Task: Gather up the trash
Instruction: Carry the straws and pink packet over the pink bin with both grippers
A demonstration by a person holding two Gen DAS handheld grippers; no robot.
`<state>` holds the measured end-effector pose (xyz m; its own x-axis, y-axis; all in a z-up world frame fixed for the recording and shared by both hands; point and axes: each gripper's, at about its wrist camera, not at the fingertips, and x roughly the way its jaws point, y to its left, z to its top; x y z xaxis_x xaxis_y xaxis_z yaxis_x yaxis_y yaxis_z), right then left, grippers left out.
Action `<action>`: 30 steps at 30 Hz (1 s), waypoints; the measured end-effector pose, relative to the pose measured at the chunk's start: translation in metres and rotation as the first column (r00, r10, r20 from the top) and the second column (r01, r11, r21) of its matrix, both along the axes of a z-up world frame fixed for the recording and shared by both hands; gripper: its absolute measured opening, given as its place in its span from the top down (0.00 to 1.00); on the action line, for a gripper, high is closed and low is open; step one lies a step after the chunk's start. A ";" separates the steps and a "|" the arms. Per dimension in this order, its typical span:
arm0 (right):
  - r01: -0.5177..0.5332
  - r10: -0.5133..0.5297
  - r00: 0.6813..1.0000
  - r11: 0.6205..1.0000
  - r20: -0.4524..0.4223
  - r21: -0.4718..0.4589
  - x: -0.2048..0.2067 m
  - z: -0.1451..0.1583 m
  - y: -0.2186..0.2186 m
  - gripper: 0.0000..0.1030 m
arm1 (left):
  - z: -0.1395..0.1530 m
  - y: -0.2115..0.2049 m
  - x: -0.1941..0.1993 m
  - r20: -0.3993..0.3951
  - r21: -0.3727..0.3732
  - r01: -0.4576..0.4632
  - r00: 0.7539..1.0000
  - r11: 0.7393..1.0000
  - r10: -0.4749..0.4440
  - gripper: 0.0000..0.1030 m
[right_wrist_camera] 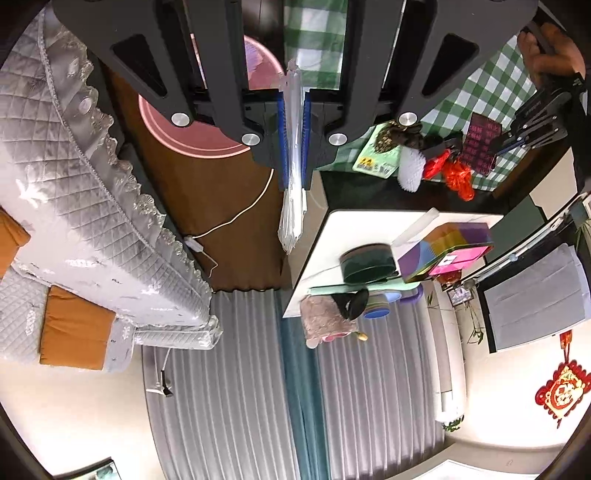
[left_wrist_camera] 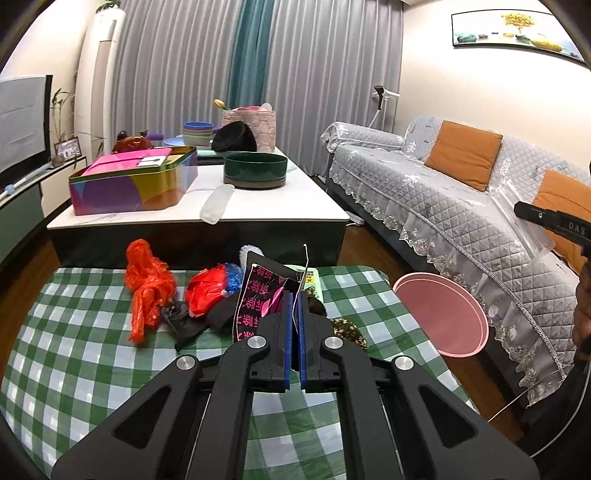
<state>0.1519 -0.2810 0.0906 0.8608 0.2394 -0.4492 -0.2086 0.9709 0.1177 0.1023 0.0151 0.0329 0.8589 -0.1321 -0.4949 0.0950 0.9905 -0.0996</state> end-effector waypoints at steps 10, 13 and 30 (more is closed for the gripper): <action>0.086 -0.087 0.996 0.995 0.008 0.059 0.012 -0.014 -0.035 0.93 | 0.006 -0.022 0.012 0.003 0.010 0.031 1.000 0.999 -0.031 0.98; 0.125 -0.126 0.992 0.989 0.005 0.072 0.017 -0.017 -0.049 0.93 | 0.006 -0.030 0.018 0.003 0.010 0.043 0.999 0.999 -0.043 0.98; 0.197 -0.197 0.980 0.980 -0.009 0.031 0.029 -0.034 -0.070 0.93 | 0.007 -0.091 0.054 0.009 0.008 0.144 0.990 0.990 -0.144 0.98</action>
